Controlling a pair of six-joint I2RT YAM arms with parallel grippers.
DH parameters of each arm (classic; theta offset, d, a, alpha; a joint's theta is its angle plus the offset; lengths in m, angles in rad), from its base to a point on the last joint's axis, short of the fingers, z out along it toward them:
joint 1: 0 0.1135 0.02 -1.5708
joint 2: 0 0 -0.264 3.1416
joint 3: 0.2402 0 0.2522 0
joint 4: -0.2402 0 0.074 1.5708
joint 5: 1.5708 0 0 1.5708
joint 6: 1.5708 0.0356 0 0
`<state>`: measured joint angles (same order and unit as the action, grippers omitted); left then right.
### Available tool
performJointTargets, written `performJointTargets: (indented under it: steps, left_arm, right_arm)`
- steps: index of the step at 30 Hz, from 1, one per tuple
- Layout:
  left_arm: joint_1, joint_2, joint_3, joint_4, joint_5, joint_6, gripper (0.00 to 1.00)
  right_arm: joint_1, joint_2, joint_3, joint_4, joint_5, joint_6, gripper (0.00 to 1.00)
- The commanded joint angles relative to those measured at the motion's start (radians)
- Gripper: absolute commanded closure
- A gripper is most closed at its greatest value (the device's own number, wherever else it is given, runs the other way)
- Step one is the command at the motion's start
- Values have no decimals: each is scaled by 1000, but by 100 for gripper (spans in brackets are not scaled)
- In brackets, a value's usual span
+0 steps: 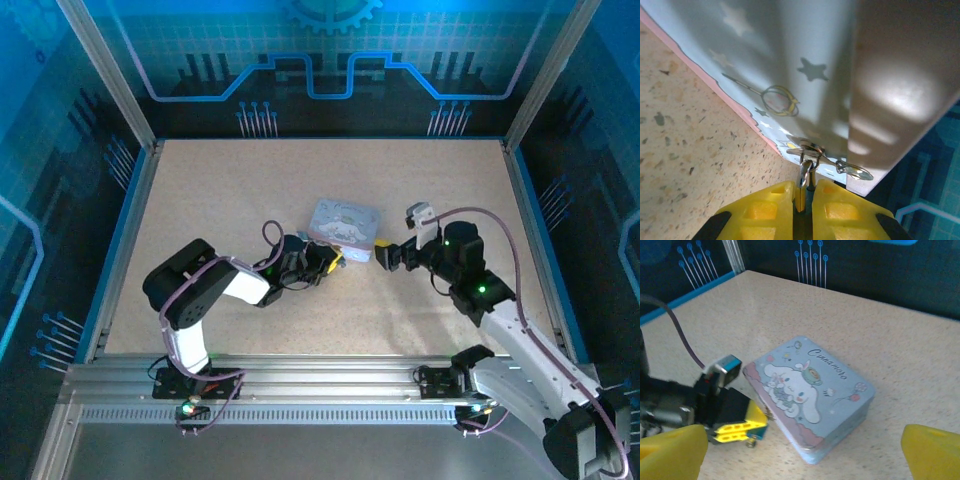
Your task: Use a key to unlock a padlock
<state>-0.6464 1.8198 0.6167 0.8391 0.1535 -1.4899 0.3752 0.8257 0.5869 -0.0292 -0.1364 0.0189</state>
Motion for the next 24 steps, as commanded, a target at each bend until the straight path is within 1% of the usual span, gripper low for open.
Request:
performJointTargets:
  steps: [1, 3, 6, 8, 13, 17, 22, 24]
  left_arm:
    - [-5, -60, 36, -111, -3, 29, 100]
    - [-5, -74, 41, -130, -5, 27, 100]
    - [-5, -74, 47, -132, -4, 16, 100]
    - [-5, -76, 50, -132, -1, 13, 100]
    - [-5, -75, 52, -131, 1, 2, 100]
    - [-5, -74, 52, -130, 1, -7, 100]
    - [-5, -69, 51, -118, 4, -24, 100]
    - [-5, -65, 51, -114, 6, -28, 100]
  right_arm:
    - [38, -50, -27, 33, 17, -252, 0]
    - [87, -54, -20, -24, 29, -392, 0]
    - [200, -43, -25, -75, 149, -573, 0]
    - [262, -31, -37, -80, 214, -661, 0]
    - [379, 21, -76, -43, 339, -860, 0]
    - [422, 80, -93, -2, 371, -947, 0]
    - [440, 178, -101, 64, 341, -980, 0]
    - [440, 220, -106, 103, 322, -980, 2]
